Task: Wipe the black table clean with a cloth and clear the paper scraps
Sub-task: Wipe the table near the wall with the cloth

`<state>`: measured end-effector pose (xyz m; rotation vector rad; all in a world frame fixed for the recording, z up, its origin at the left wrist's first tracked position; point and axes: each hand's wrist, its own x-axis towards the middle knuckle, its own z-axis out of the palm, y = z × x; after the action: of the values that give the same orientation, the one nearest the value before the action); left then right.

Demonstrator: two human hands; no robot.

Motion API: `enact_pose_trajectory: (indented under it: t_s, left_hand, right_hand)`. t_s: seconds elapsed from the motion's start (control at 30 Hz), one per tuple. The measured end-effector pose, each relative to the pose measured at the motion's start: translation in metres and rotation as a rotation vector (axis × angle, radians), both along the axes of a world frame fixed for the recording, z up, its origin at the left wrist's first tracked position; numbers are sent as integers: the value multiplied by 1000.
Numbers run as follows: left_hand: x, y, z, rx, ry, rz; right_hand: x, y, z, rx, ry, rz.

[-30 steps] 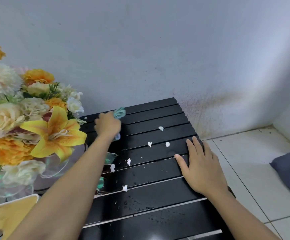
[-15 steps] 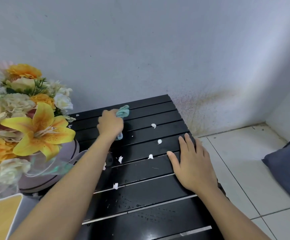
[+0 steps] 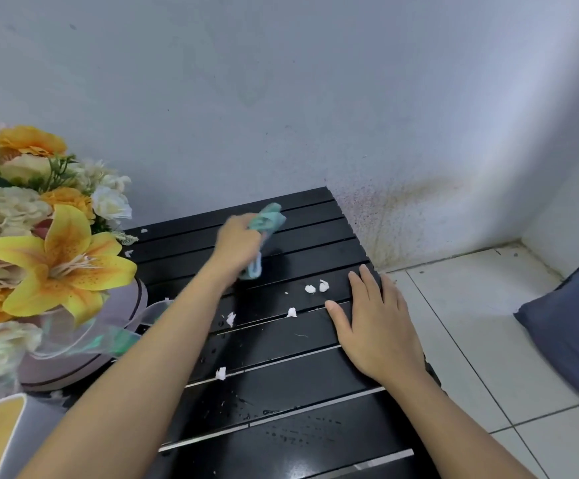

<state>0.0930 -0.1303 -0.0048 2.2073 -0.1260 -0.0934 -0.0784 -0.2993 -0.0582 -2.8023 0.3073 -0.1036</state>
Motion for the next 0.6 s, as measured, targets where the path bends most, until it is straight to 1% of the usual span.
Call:
enact_pose_trajectory:
  t_s: [0.03,0.1,0.13,0.17,0.2,0.23,0.27,0.3,0.33,0.37,0.4,0.43,0.5,0.57,0.6]
  left_hand:
    - [12,4,-7,88,-40,114]
    - [17,0,-22,330,-51,230]
    - [9,-11,-28,445,-64,240]
    - [-2,-22,-33,531,-117,222]
    - [-16,-34,-35,557,-181,157]
    - [-34,-44,-35,524,-216,46]
    - [-52,-50,-32,444,-197,-99]
    - [-63,-51,-28,323,-114,-241]
    - [-71,-47,-20,181,26,-339]
    - [-70,-39,-13,54,152,-375]
    - [-64,-33,-7,-6,194,-364]
    - [-55,-27,-2,-14,170,-297]
    - [-25,-22,0,0,56,-85]
    - [2,-28,-3,90,-8,68]
    - [12,-32,-6,152,-15,94]
  right_hand:
    - [1,0,0,-3,-2,2]
    - [2,-1,-2,-5,-16,-5]
    - [1,-1,-2,-3,-26,-11]
    - [1,0,-2,-1,-35,-14]
    - [1,1,-2,2,-39,-14]
    - [1,1,-1,13,-40,-8]
    - [0,0,-1,42,-36,1]
    - [-2,-3,2,90,-39,7]
    - [-5,-7,4,152,-45,9]
    - [-9,-11,8,211,-58,7]
    - [-16,-17,11,248,-64,-8]
    - [-24,-23,14,253,-60,-25]
    - [-43,-35,17,257,12,-81]
    - [-63,-43,17,345,146,-115]
    - [-73,-44,15,415,190,-122]
